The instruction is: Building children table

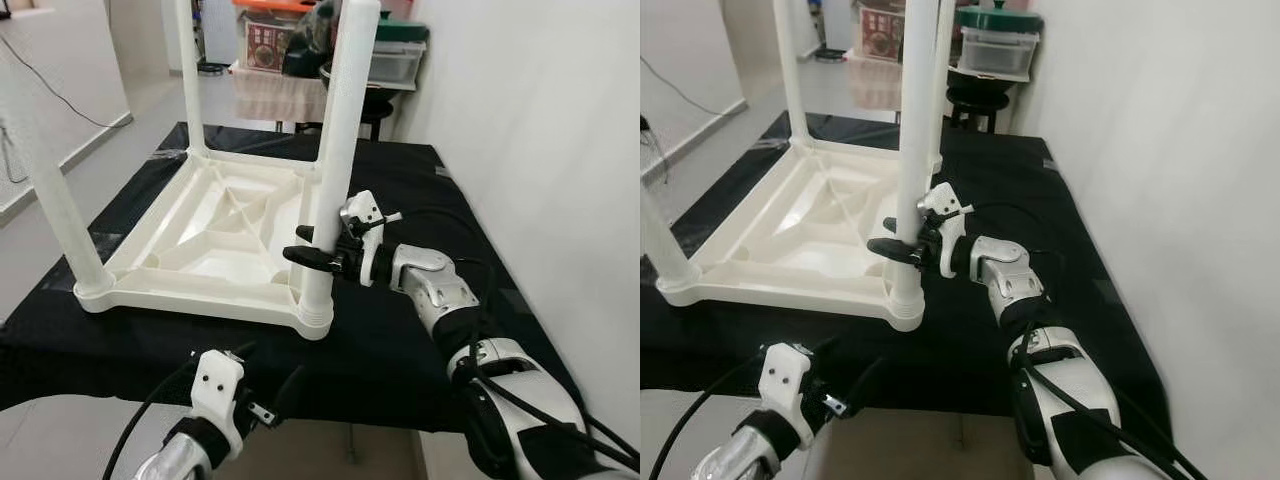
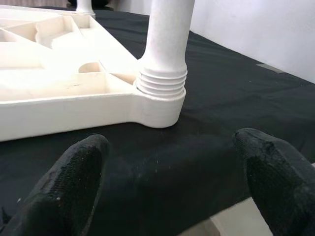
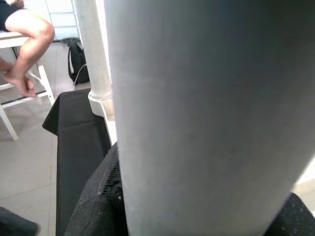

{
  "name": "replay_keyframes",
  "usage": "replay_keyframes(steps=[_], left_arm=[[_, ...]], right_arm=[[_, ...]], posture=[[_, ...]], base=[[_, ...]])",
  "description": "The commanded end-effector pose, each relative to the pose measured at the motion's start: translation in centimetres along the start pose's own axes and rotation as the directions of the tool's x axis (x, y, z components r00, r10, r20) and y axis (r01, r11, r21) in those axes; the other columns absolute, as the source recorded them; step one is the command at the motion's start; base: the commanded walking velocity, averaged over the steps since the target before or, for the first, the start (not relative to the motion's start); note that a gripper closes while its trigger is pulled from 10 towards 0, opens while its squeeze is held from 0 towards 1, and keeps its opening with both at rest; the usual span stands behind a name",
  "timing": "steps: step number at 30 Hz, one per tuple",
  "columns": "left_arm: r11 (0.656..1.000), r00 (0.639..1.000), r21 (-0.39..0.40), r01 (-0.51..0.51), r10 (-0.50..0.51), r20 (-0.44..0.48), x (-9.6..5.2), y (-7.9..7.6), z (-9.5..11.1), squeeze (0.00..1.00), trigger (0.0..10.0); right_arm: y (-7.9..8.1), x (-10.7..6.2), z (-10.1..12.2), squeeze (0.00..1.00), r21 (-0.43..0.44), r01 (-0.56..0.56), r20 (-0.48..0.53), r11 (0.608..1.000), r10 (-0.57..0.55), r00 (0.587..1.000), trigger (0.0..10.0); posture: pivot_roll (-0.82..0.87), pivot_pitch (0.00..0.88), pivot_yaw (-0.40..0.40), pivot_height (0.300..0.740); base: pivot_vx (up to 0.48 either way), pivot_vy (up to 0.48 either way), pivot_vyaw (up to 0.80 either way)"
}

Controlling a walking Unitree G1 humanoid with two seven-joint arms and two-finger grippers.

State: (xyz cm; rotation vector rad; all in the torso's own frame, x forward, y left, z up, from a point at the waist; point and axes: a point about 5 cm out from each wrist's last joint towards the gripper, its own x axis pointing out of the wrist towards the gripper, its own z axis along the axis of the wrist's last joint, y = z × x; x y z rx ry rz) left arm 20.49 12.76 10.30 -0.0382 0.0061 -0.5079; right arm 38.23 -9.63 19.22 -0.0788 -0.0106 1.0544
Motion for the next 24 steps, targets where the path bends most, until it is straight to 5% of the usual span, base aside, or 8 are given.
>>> replay_keyframes(steps=[1, 5, 9, 15, 16, 17, 18, 24], left_arm=[[0.999, 1.000, 0.042, -0.007, 0.006, 0.007, -0.5, 0.2, 0.3, 0.00, 10.0], [0.998, 1.000, 0.056, -0.003, 0.003, 0.006, -0.6, 0.5, 0.5, 0.00, 10.0], [0.999, 1.000, 0.036, 0.017, -0.018, 0.004, -0.3, 0.8, 0.5, 0.00, 10.0], [0.995, 0.996, 0.030, 0.092, -0.092, -0.016, 0.4, 0.7, 0.2, 0.00, 10.0], [0.995, 0.995, 0.030, 0.096, -0.096, -0.018, 0.4, 0.6, 0.1, 0.00, 10.0], [0.995, 0.995, 0.030, 0.097, -0.097, -0.018, 0.4, 0.6, 0.1, 0.00, 10.0], [0.996, 0.996, 0.026, 0.083, -0.083, -0.015, 0.4, 0.8, 0.1, 0.00, 10.0], [0.999, 0.999, 0.001, 0.050, -0.050, -0.001, 0.4, 1.4, 0.0, 0.00, 10.0]], right_arm=[[-0.6, -1.8, -3.1, 0.00, 0.022, 0.149, -0.103, 0.989, -0.146, 0.984, 0.0], [2.4, -3.0, -8.0, 0.00, 0.060, 0.659, -0.216, 0.750, -0.635, 0.742, 0.0], [9.4, -1.8, -9.2, 0.00, 0.113, 0.600, -0.221, 0.792, -0.569, 0.792, 0.0], [6.0, -0.2, -7.7, 0.00, 0.084, 0.609, -0.163, 0.789, -0.592, 0.789, 0.0], [5.6, 0.0, -7.7, 0.00, 0.077, 0.618, -0.179, 0.783, -0.599, 0.781, 10.0], [5.4, 0.1, -7.8, 0.00, 0.071, 0.624, -0.192, 0.778, -0.603, 0.774, 10.0], [5.2, 0.4, -7.2, 1.00, 0.097, 0.592, -0.163, 0.800, -0.574, 0.802, 10.0], [5.9, 0.9, -4.2, 1.00, 0.114, 0.421, -0.046, 0.900, -0.418, 0.907, 10.0]], posture=[[0.12, 0.000, -0.128, 0.740], [0.10, 0.000, -0.109, 0.740], [0.06, 0.000, -0.067, 0.740], [0.07, 0.000, -0.061, 0.740], [0.07, 0.000, -0.062, 0.740], [0.07, 0.000, -0.062, 0.740], [0.08, 0.000, -0.068, 0.740], [0.10, 0.000, -0.090, 0.740]], base=[[0.000, 0.000, 0.00], [0.000, 0.000, 0.00], [0.000, 0.000, 0.00], [0.000, 0.000, 0.00], [0.000, 0.000, 0.00], [0.000, 0.000, 0.00], [0.000, 0.000, 0.00], [0.000, 0.000, 0.00]])
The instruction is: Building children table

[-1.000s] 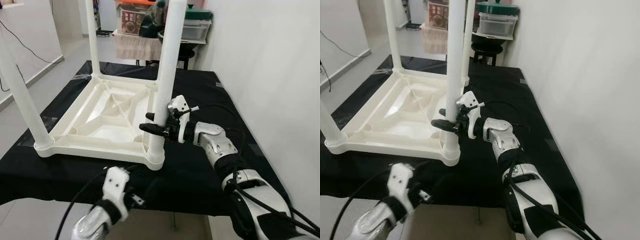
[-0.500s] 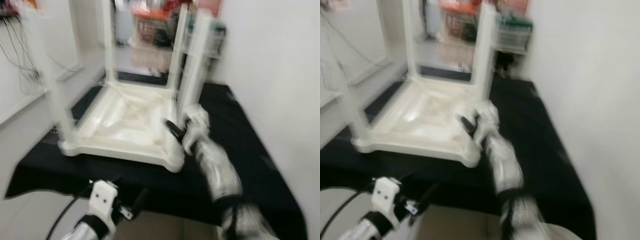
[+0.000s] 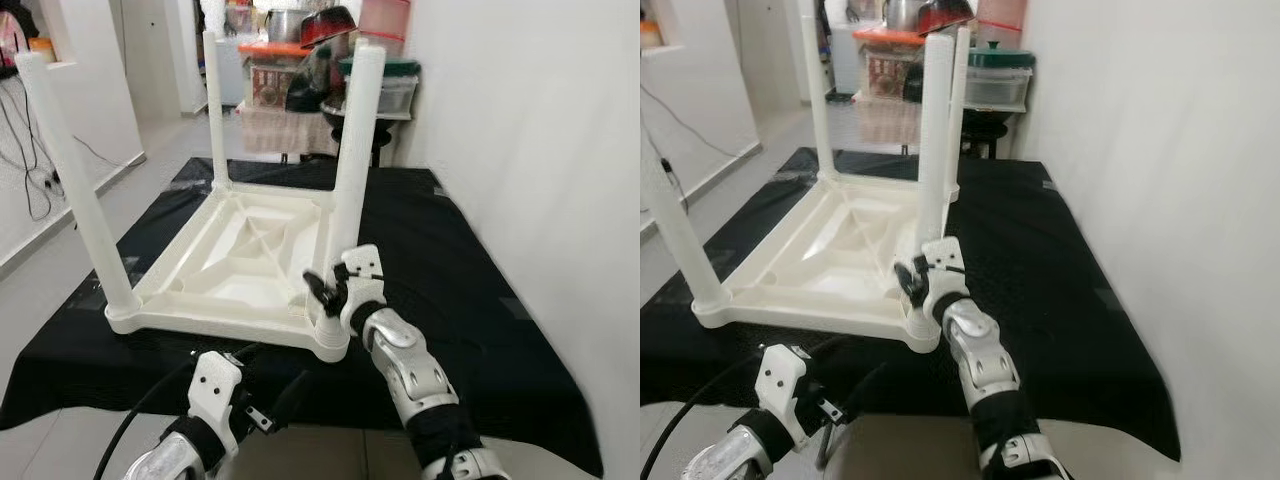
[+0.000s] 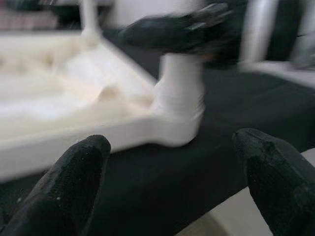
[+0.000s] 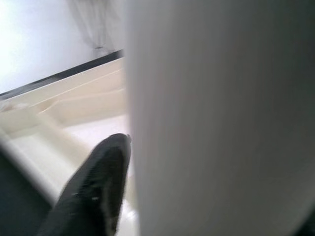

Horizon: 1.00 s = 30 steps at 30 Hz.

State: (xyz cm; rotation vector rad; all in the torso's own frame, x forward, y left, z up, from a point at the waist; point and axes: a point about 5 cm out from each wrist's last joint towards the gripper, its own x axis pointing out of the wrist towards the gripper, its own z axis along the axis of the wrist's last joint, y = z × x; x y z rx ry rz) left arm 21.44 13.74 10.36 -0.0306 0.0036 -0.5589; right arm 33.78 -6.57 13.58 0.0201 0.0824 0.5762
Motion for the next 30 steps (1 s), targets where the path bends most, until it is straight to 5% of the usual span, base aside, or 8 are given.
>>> replay_keyframes(steps=[1, 2, 3, 6, 9, 18, 20, 30], left_arm=[[1.000, 1.000, -0.006, -0.001, 0.001, 0.000, 0.0, 0.1, -0.1, 0.00, 10.0], [1.000, 1.000, -0.007, -0.001, 0.001, 0.002, 0.1, 0.1, 0.0, 0.00, 10.0], [1.000, 1.000, -0.008, 0.003, -0.003, 0.006, 0.2, 0.1, 0.0, 0.00, 10.0], [0.999, 0.999, -0.021, 0.030, -0.030, 0.017, 0.6, 0.2, 0.1, 0.00, 10.0], [0.999, 0.999, -0.030, 0.039, -0.039, 0.019, 0.7, 0.2, 0.1, 0.00, 10.0], [0.998, 0.999, -0.039, 0.038, -0.037, 0.021, 0.8, 0.1, 0.1, 0.00, 10.0], [0.999, 0.999, -0.039, 0.035, -0.034, 0.021, 0.8, 0.1, 0.1, 0.00, 10.0], [0.998, 0.999, -0.051, 0.038, -0.037, 0.025, 0.9, -0.2, 0.1, 0.00, 10.0]], right_arm=[[0.3, 0.1, 1.0, 1.00, -0.007, -0.043, 0.028, 0.999, 0.043, 0.999, 10.0], [0.5, 0.0, 1.4, 0.98, -0.015, -0.097, 0.032, 0.995, 0.097, 0.995, 10.0], [0.7, 0.0, 1.6, 0.00, -0.045, -0.178, 0.034, 0.983, 0.179, 0.983, 10.0], [0.3, 0.0, 1.8, 0.00, -0.129, -0.459, 0.001, 0.879, 0.463, 0.886, 10.0], [-0.5, 0.2, 2.0, 0.00, -0.107, -0.527, -0.009, 0.843, 0.529, 0.848, 10.0], [-2.8, 0.6, 3.1, 0.00, -0.055, -0.551, -0.019, 0.833, 0.551, 0.835, 10.0], [-3.5, 0.7, 3.6, 0.00, -0.024, -0.544, -0.013, 0.838, 0.544, 0.839, 1.2], [-5.1, 0.4, 4.4, 0.00, -0.006, -0.527, 0.031, 0.850, 0.527, 0.849, 0.0]], posture=[[0.10, 0.000, -0.090, 0.740], [0.10, 0.000, -0.089, 0.740], [0.10, 0.000, -0.089, 0.740], [0.11, 0.000, -0.097, 0.740], [0.11, 0.000, -0.101, 0.740], [0.14, 0.000, -0.137, 0.740], [0.15, 0.000, -0.151, 0.740], [0.15, 0.000, -0.175, 0.740]], base=[[0.000, 0.000, 0.00], [0.000, 0.000, 0.00], [0.000, 0.000, 0.00], [0.000, 0.000, 0.00], [0.000, 0.000, 0.00], [0.000, 0.000, 0.00], [0.000, 0.000, 0.00], [0.000, 0.000, 0.00]])
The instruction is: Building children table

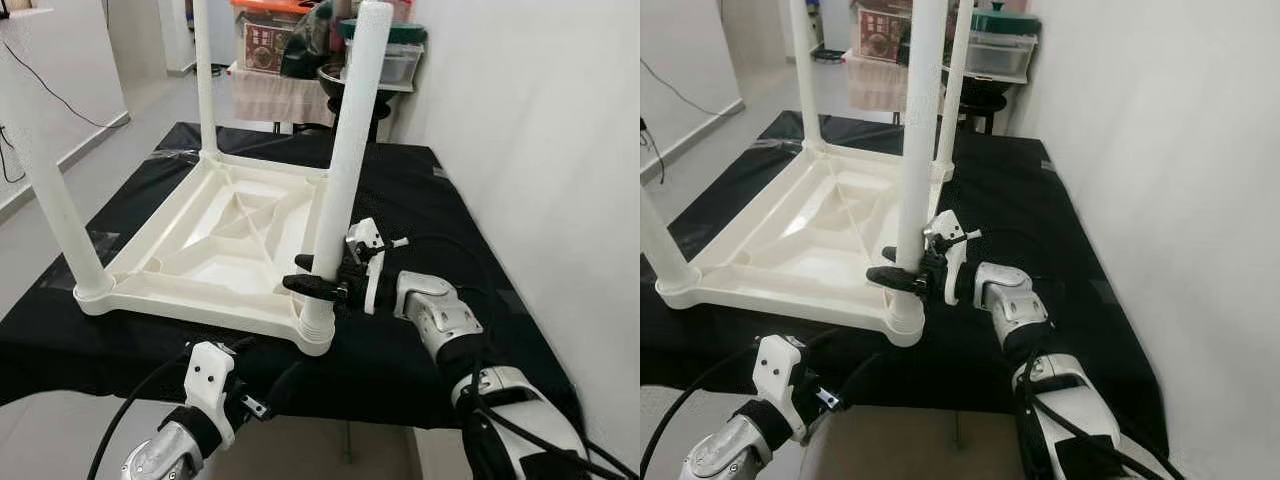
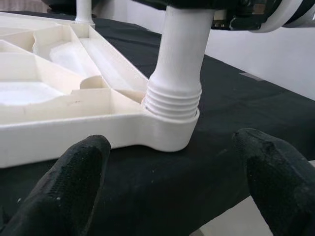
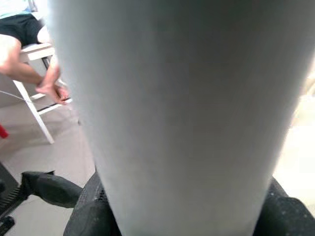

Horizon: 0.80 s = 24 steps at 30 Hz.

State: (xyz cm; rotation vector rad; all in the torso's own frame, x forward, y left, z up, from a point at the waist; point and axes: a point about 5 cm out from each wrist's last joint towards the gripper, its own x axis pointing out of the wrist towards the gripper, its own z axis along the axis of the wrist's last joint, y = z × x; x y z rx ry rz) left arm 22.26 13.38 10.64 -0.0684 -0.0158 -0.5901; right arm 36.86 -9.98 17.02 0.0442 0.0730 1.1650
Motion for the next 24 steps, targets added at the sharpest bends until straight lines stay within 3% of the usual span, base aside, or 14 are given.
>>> replay_keyframes(steps=[1, 4, 5, 6, 7, 8, 9, 10, 12, 15, 20, 21, 23, 24], left_arm=[[1.000, 1.000, -0.023, 0.005, -0.005, -0.002, 0.0, -0.4, -0.1, 0.00, 10.0], [1.000, 1.000, -0.024, 0.003, -0.003, 0.000, 0.0, -0.4, -0.1, 0.00, 10.0], [1.000, 1.000, -0.024, 0.002, -0.002, 0.000, 0.0, -0.4, 0.0, 0.00, 10.0], [1.000, 1.000, -0.023, 0.001, -0.001, 0.000, -0.1, -0.4, 0.0, 0.00, 10.0], [1.000, 1.000, -0.023, 0.001, -0.001, 0.000, -0.1, -0.4, 0.0, 0.00, 10.0], [1.000, 1.000, -0.021, 0.001, -0.001, 0.000, -0.2, -0.3, 0.1, 0.00, 10.0], [1.000, 1.000, -0.021, 0.001, -0.001, 0.000, -0.2, -0.2, 0.2, 0.00, 10.0], [1.000, 1.000, -0.021, 0.001, -0.001, 0.000, -0.2, -0.1, 0.2, 0.00, 10.0], [1.000, 1.000, -0.021, 0.002, -0.002, -0.002, -0.2, 0.1, 0.3, 0.00, 10.0], [1.000, 1.000, -0.022, 0.002, -0.002, -0.004, -0.1, 0.3, 0.3, 0.00, 10.0], [1.000, 1.000, -0.022, 0.009, -0.009, -0.011, 0.1, 0.4, 0.3, 0.00, 10.0], [1.000, 1.000, -0.017, -0.007, 0.007, -0.008, 0.1, 0.5, 0.3, 0.00, 10.0], [1.000, 1.000, -0.016, -0.012, 0.011, -0.007, 0.1, 0.5, 0.3, 0.00, 10.0], [1.000, 1.000, -0.016, -0.015, 0.015, -0.007, 0.0, 0.6, 0.3, 0.00, 10.0]], right_arm=[[-0.7, -0.5, 0.7, 0.00, -0.015, 0.054, 0.030, 0.998, -0.054, 0.998, 0.0], [-1.0, -0.6, 0.1, 0.00, -0.026, 0.171, 0.021, 0.985, -0.171, 0.985, 0.0], [-1.3, -0.5, -0.5, 0.00, -0.026, 0.285, 0.007, 0.958, -0.285, 0.959, 0.0], [-1.9, -0.9, -1.6, 0.00, 0.019, 0.617, 0.022, 0.786, -0.618, 0.786, 0.0], [-1.9, -0.9, -1.6, 0.00, 0.019, 0.617, 0.022, 0.786, -0.618, 0.786, 0.0], [-1.2, -1.3, -3.3, 0.00, 0.096, 0.777, 0.000, 0.622, -0.781, 0.625, 0.0], [0.6, -0.9, -5.2, 0.00, 0.111, 0.806, -0.046, 0.581, -0.807, 0.589, 0.0], [2.9, 0.3, -6.0, 0.00, 0.055, 0.792, -0.027, 0.607, -0.792, 0.609, 0.0], [5.3, 2.5, -5.4, 0.00, -0.021, 0.687, 0.046, 0.726, -0.686, 0.727, 0.0], [4.5, 2.6, -4.4, 0.00, -0.018, 0.679, 0.079, 0.734, -0.676, 0.733, 0.0], [3.5, 2.4, -5.3, 0.00, 0.052, 0.699, 0.016, 0.713, -0.701, 0.713, 0.0], [3.6, 2.7, -5.1, 0.00, 0.040, 0.697, 0.011, 0.716, -0.698, 0.716, 8.1], [3.7, 2.8, -5.0, 0.00, 0.038, 0.709, 0.004, 0.704, -0.710, 0.704, 8.1], [4.1, 3.2, -4.7, 1.00, 0.058, 0.669, 0.012, 0.741, -0.670, 0.742, 10.0]], posture=[[0.14, 0.000, -0.175, 0.740], [0.14, 0.000, -0.179, 0.740], [0.14, 0.000, -0.179, 0.740], [0.13, 0.000, -0.184, 0.740], [0.13, 0.000, -0.184, 0.740], [0.12, 0.000, -0.175, 0.740], [0.12, 0.000, -0.172, 0.740], [0.11, 0.000, -0.156, 0.740], [0.09, 0.000, -0.141, 0.740], [0.10, 0.000, -0.138, 0.740], [0.11, 0.000, -0.151, 0.740], [0.11, 0.000, -0.151, 0.740], [0.11, 0.000, -0.151, 0.740], [0.12, 0.000, -0.151, 0.740]], base=[[0.000, 0.000, 0.00], [0.000, 0.000, 0.00], [0.000, 0.000, 0.00], [0.000, 0.000, 0.00], [0.000, 0.000, 0.00], [0.000, 0.000, 0.00], [0.000, 0.000, 0.00], [0.000, 0.000, 0.00], [0.000, 0.000, 0.00], [0.000, 0.000, 0.00], [0.000, 0.000, 0.00], [0.000, 0.000, 0.00], [0.000, 0.000, 0.00], [0.000, 0.000, 0.00]])
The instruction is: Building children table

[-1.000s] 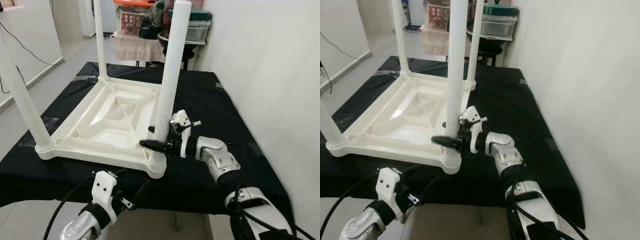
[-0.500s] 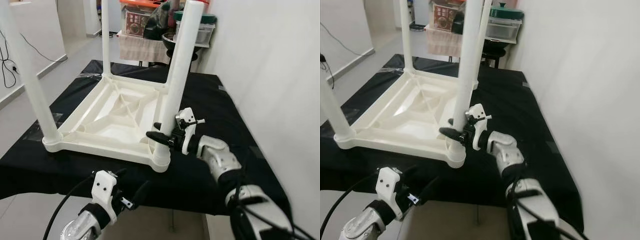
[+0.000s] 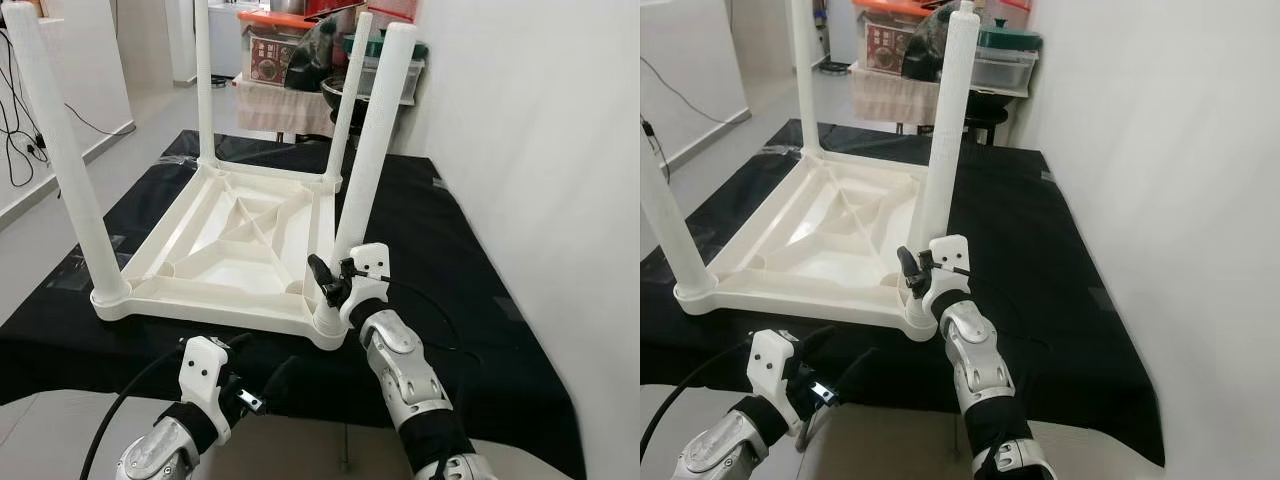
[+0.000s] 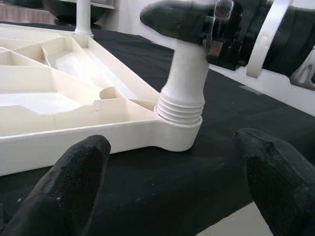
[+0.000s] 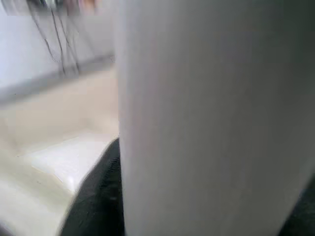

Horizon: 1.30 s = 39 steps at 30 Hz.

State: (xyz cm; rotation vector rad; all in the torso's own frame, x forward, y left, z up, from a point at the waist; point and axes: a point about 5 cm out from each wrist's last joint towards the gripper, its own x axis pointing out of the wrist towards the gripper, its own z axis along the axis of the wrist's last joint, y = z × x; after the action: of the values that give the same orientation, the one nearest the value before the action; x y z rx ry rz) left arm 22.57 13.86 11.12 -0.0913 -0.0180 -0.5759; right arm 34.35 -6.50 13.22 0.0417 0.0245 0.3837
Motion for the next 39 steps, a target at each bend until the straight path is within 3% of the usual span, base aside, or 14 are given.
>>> replay_keyframes(steps=[1, 7, 8, 9, 10, 13, 16, 24, 25, 28, 29, 32, 36, 39], left_arm=[[1.000, 1.000, 0.003, 0.000, 0.001, -0.018, 0.1, 0.1, -0.2, 0.00, 10.0], [1.000, 1.000, -0.006, 0.012, -0.012, -0.025, 0.2, 0.1, -0.3, 0.00, 10.0], [1.000, 0.999, -0.010, 0.020, -0.020, -0.029, 0.3, 0.1, -0.4, 0.00, 10.0], [1.000, 0.999, -0.012, 0.024, -0.024, -0.032, 0.4, 0.0, -0.5, 0.00, 10.0], [1.000, 0.999, -0.012, 0.024, -0.024, -0.032, 0.4, 0.0, -0.5, 0.00, 10.0], [1.000, 0.999, -0.014, 0.026, -0.027, -0.036, 0.6, 0.0, -0.6, 0.00, 10.0], [1.000, 0.999, -0.016, 0.026, -0.027, -0.036, 0.8, -0.2, -0.6, 0.00, 10.0], [0.999, 0.999, -0.025, 0.032, -0.033, -0.034, 1.2, -0.5, -0.8, 0.00, 10.0], [0.999, 0.999, -0.027, 0.034, -0.034, -0.033, 1.3, -0.7, -0.8, 0.00, 10.0], [0.999, 0.999, -0.028, 0.035, -0.035, -0.032, 1.4, -0.7, -0.9, 0.00, 10.0], [0.999, 0.999, -0.034, 0.036, -0.037, -0.029, 1.5, -0.9, -0.9, 0.00, 10.0], [0.999, 0.999, -0.039, 0.037, -0.038, -0.027, 1.5, -1.0, -0.9, 0.00, 10.0], [0.998, 0.999, -0.043, 0.038, -0.039, -0.026, 1.5, -1.1, -0.9, 0.00, 10.0], [0.998, 0.999, -0.048, 0.040, -0.041, -0.024, 1.4, -1.3, -0.8, 0.00, 10.0]], right_arm=[[1.4, 0.4, -0.2, 1.00, 0.047, -0.102, -0.029, 0.994, 0.104, 0.994, 10.0], [1.8, 1.0, 1.5, 1.00, 0.014, -0.256, 0.018, 0.967, 0.256, 0.967, 10.0], [1.8, 1.3, 2.6, 0.00, -0.040, -0.365, 0.035, 0.930, 0.367, 0.930, 10.0], [1.5, 1.5, 3.5, 0.00, -0.077, -0.476, 0.038, 0.876, 0.480, 0.876, 10.0], [1.5, 1.5, 3.5, 0.00, -0.077, -0.476, 0.038, 0.876, 0.480, 0.876, 10.0], [0.3, 1.6, 4.9, 0.00, -0.118, -0.623, 0.025, 0.773, 0.630, 0.776, 10.0], [-0.8, 1.9, 5.5, 0.00, -0.123, -0.661, -0.003, 0.740, 0.666, 0.746, 10.0], [-2.6, 2.4, 6.6, 0.00, -0.016, -0.684, -0.004, 0.730, 0.684, 0.730, 10.0], [-2.8, 2.5, 6.6, 0.00, 0.014, -0.689, -0.004, 0.725, 0.689, 0.725, 6.2], [-3.0, 2.5, 6.6, 0.00, 0.031, -0.698, -0.004, 0.715, 0.699, 0.715, 6.2], [-3.1, 2.3, 6.3, 0.00, 0.045, -0.735, -0.020, 0.677, 0.736, 0.677, 0.0], [-3.2, 2.1, 6.1, 0.00, 0.040, -0.751, -0.030, 0.659, 0.752, 0.658, 0.0], [-3.6, 2.1, 6.1, 0.00, 0.009, -0.718, -0.034, 0.696, 0.718, 0.696, 0.0], [-4.6, 2.3, 6.0, 0.00, -0.008, -0.585, -0.013, 0.811, 0.585, 0.811, 0.0]], posture=[[0.12, 0.000, -0.149, 0.740], [0.12, 0.000, -0.143, 0.740], [0.12, 0.000, -0.143, 0.740], [0.13, 0.000, -0.150, 0.740], [0.13, 0.000, -0.150, 0.740], [0.13, 0.000, -0.155, 0.740], [0.14, 0.000, -0.164, 0.740], [0.12, 0.000, -0.177, 0.740], [0.12, 0.000, -0.180, 0.740], [0.12, 0.000, -0.181, 0.740], [0.11, 0.000, -0.178, 0.740], [0.10, 0.000, -0.172, 0.740], [0.10, 0.000, -0.168, 0.740], [0.09, 0.000, -0.164, 0.740]], base=[[0.000, 0.000, 0.00], [0.000, 0.000, 0.00], [0.000, 0.000, 0.00], [0.000, 0.000, 0.00], [0.000, 0.000, 0.00], [0.000, 0.000, 0.00], [0.000, 0.000, 0.00], [0.000, 0.000, 0.00], [0.000, 0.000, 0.00], [0.000, 0.000, 0.00], [0.000, 0.000, 0.00], [0.000, 0.000, 0.00], [0.000, 0.000, 0.00], [0.000, 0.000, 0.00]])
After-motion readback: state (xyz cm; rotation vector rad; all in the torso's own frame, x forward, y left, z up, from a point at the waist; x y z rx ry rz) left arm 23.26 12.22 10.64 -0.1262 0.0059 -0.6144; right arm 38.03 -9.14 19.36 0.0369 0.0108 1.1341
